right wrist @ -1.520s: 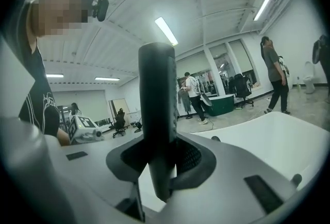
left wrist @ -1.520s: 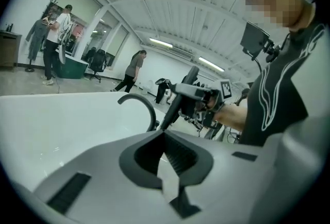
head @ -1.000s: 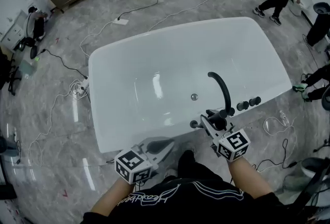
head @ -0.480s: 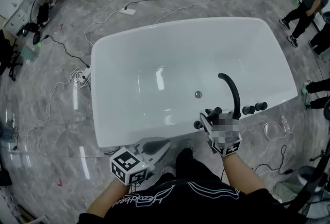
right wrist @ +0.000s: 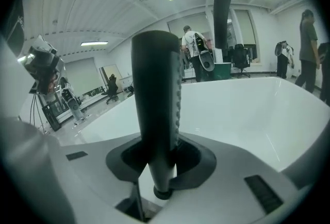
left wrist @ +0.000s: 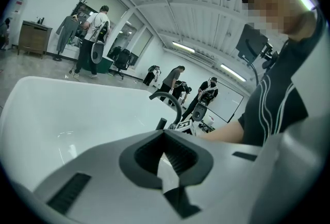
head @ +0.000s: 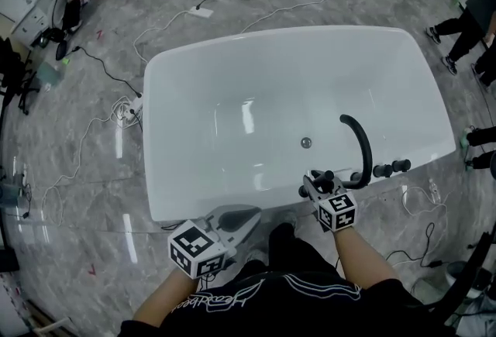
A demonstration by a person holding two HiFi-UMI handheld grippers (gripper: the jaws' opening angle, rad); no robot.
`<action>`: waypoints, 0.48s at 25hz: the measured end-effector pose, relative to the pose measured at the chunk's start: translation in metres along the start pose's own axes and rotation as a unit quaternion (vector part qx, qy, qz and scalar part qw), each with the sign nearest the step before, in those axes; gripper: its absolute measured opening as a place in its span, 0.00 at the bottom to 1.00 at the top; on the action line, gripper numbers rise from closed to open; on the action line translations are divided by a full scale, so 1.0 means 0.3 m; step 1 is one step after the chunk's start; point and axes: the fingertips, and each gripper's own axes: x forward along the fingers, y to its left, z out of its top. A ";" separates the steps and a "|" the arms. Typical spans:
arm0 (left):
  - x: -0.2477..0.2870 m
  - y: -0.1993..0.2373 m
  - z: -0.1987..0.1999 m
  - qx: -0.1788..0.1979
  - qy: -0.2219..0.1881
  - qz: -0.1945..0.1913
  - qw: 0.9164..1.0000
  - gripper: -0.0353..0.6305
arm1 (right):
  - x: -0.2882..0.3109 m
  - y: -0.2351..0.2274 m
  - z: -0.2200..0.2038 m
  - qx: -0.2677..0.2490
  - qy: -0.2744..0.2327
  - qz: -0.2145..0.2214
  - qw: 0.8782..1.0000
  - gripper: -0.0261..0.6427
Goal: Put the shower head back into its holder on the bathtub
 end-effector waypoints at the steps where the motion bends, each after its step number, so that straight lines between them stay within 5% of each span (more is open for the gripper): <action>1: 0.005 0.002 0.002 0.000 0.000 0.000 1.000 0.06 | 0.006 -0.003 -0.018 -0.002 0.008 0.001 1.000 0.21; 12: 0.028 0.017 0.010 -0.019 -0.005 -0.001 1.000 0.06 | 0.037 0.042 -0.097 -0.052 0.047 0.007 0.997 0.21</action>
